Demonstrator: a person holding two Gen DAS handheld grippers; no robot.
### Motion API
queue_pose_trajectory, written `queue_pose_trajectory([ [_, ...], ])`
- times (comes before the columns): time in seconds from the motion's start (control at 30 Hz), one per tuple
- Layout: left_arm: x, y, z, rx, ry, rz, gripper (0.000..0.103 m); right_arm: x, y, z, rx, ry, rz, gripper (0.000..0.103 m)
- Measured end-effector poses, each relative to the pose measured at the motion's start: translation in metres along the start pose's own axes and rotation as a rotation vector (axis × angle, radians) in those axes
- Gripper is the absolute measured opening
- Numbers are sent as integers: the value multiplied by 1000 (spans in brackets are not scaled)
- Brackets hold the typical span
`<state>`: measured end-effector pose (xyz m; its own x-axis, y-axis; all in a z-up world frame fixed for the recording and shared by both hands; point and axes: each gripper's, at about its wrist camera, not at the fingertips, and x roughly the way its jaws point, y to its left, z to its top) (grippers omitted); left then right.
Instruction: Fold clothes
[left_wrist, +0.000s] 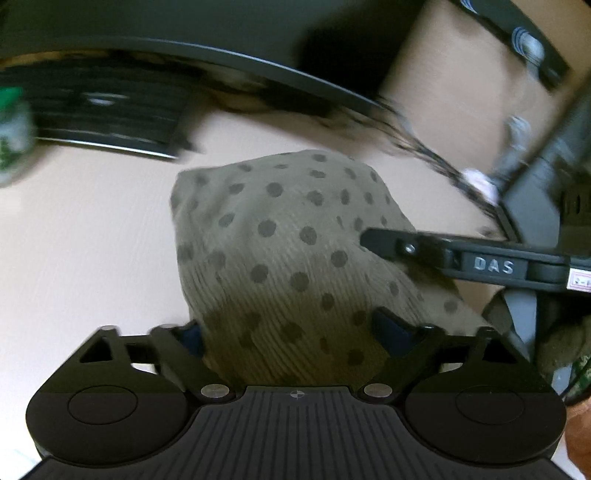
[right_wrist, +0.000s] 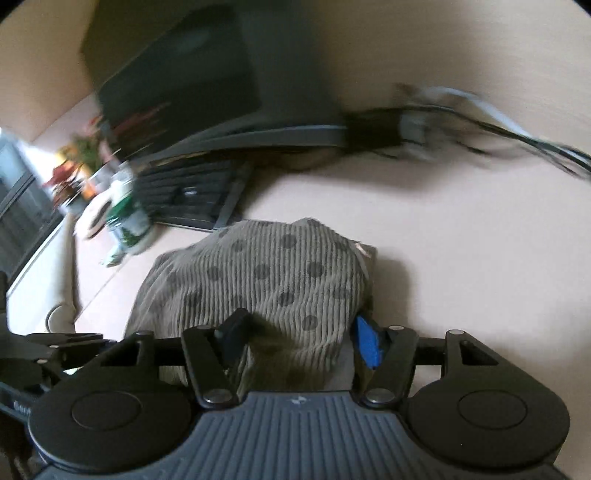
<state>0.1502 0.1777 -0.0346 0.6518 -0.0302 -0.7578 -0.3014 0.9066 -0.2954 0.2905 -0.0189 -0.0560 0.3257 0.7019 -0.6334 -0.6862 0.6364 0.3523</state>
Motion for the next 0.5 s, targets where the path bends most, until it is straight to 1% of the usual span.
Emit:
queue_pose_trajectory([
  [0.07,-4,21,11,-17,-22,35,82,30,19,16,-58,-10,6,62],
  [0.1,-5,28,17,-19,-32,43,81,42,26,24,-73,-13,3,63],
  [0.17,-6,43,27,-21,-50,55,80,54,39,34,-103,-15,-13,64],
  [0.27,-9,57,37,-12,-57,58,80,66,52,45,-158,-21,-50,70],
  [0.37,-24,60,48,34,-80,100,81,61,55,46,-181,-25,-94,78],
  [0.43,-45,62,58,70,-139,114,84,45,56,43,-198,-33,-123,79],
  [0.47,-53,63,65,77,-169,82,86,35,59,39,-212,-40,-134,81],
  [0.5,-57,64,72,81,-189,32,87,25,63,33,-223,-46,-138,83],
])
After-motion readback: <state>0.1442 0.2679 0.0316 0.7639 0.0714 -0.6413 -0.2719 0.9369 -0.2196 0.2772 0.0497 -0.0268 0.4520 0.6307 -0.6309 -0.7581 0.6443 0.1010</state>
